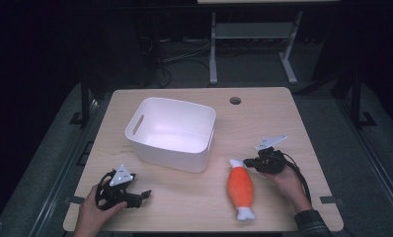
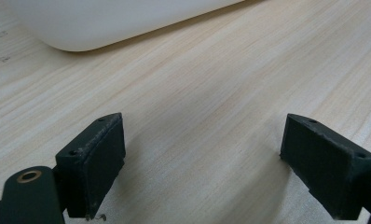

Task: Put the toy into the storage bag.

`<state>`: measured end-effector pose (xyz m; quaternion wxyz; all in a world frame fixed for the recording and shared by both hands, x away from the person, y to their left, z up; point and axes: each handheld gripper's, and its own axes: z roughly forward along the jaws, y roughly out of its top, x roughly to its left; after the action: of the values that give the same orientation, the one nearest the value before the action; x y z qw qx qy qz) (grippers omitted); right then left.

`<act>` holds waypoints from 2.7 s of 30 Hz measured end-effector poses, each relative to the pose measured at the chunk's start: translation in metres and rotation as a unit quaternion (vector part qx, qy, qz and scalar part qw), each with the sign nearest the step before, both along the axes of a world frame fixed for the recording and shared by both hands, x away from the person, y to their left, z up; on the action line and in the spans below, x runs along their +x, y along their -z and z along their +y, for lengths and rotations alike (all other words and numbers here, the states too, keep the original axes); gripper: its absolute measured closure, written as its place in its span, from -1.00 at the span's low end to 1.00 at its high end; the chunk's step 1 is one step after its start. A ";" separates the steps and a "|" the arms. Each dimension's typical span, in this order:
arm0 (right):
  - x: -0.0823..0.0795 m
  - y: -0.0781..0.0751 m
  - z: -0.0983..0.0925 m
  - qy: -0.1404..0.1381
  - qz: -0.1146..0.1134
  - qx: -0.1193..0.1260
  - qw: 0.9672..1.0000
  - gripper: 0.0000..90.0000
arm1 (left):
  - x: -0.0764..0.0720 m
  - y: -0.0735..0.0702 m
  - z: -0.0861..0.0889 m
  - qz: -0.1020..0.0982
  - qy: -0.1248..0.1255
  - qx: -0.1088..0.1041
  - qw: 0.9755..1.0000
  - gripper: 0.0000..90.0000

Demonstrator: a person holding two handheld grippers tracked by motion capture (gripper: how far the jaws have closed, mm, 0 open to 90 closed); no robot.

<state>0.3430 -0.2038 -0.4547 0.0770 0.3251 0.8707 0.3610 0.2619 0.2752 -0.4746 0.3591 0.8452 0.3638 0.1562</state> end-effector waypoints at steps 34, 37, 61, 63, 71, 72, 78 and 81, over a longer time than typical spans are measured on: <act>0.008 -0.003 0.050 -0.060 -0.001 0.000 0.998 0.98 | 0.000 0.000 0.000 0.000 0.000 0.000 1.000 -0.71; 0.008 -0.006 0.056 -0.068 -0.001 0.004 0.998 0.99 | 0.000 0.000 0.000 0.000 0.000 0.000 1.000 -0.71; -0.002 -0.011 0.082 -0.114 0.001 0.001 0.993 0.94 | 0.000 0.000 0.000 0.000 0.000 0.000 1.000 -0.71; -0.002 -0.011 0.080 -0.107 0.004 0.002 0.994 0.93 | 0.000 0.000 0.000 0.000 0.000 0.000 1.000 -0.71; -0.001 -0.018 0.055 -0.076 -0.004 0.021 0.997 0.64 | 0.000 0.000 0.000 0.000 0.000 0.000 1.000 -0.71; 0.000 -0.019 0.052 -0.071 -0.004 0.026 0.997 0.53 | 0.000 0.000 0.000 0.000 0.000 0.000 1.000 -0.71; 0.001 -0.021 0.032 -0.044 0.002 0.039 0.998 0.22 | 0.000 0.000 0.000 0.000 0.000 0.000 1.000 -0.71; -0.003 -0.024 0.019 -0.029 0.004 0.042 0.999 0.00 | 0.000 0.000 0.000 0.000 0.000 0.000 1.000 -0.71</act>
<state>0.3397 -0.1847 -0.4310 0.0489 0.3039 0.8642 0.3980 0.2619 0.2752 -0.4747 0.3590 0.8452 0.3638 0.1563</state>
